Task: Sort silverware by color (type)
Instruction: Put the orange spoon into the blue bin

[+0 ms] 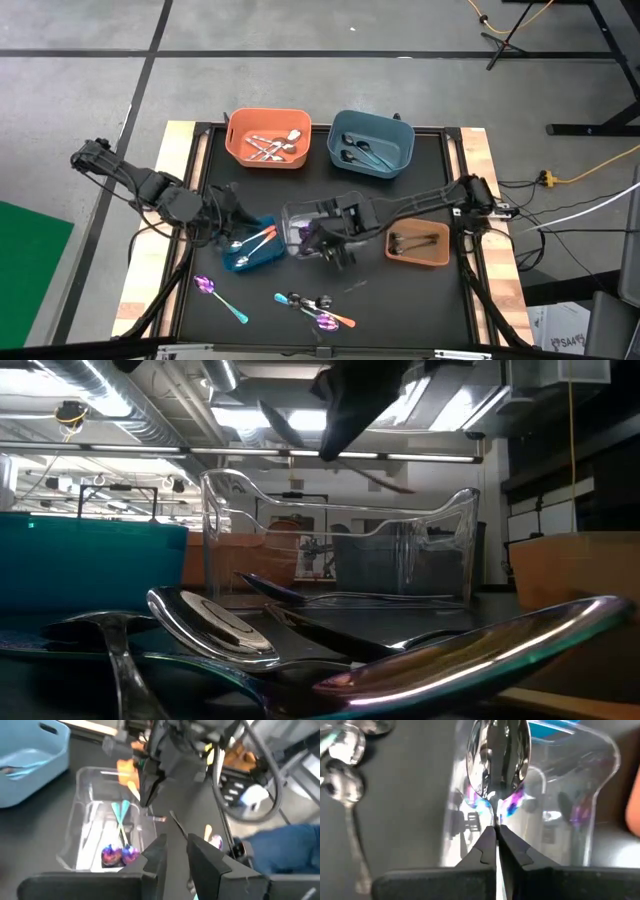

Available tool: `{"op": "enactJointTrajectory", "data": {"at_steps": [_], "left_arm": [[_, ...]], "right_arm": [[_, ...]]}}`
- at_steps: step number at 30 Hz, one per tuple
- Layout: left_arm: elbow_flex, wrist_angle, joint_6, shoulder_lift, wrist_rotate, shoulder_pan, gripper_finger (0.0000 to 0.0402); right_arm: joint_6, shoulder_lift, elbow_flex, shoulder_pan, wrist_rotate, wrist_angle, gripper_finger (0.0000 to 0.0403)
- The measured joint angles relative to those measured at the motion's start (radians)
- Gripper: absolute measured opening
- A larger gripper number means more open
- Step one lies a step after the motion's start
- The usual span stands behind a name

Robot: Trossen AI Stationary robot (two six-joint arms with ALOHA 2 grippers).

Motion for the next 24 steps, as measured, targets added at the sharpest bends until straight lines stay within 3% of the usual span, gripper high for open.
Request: {"op": "enactJointTrajectory", "data": {"at_steps": [4, 8, 17, 24], "left_arm": [[0.000, 0.018, -0.002, -0.001, -0.062, 0.002, 0.0069], [0.000, 0.031, -0.031, 0.016, -0.109, 0.018, 0.0069], [0.000, 0.033, -0.242, 0.017, -0.061, 0.090, 0.0070], [0.000, 0.070, -0.363, 0.091, 0.022, 0.161, 0.0122]], "right_arm": [[-0.095, 0.000, 0.000, -0.031, 0.010, 0.037, 0.0000], [-0.238, 0.000, 0.000, -0.033, 0.116, 0.074, 0.0000], [-0.584, 0.000, 0.000, 0.014, 0.196, 0.183, 0.0000], [-0.849, 0.000, 0.000, 0.081, 0.225, 0.279, 0.0000]]}}
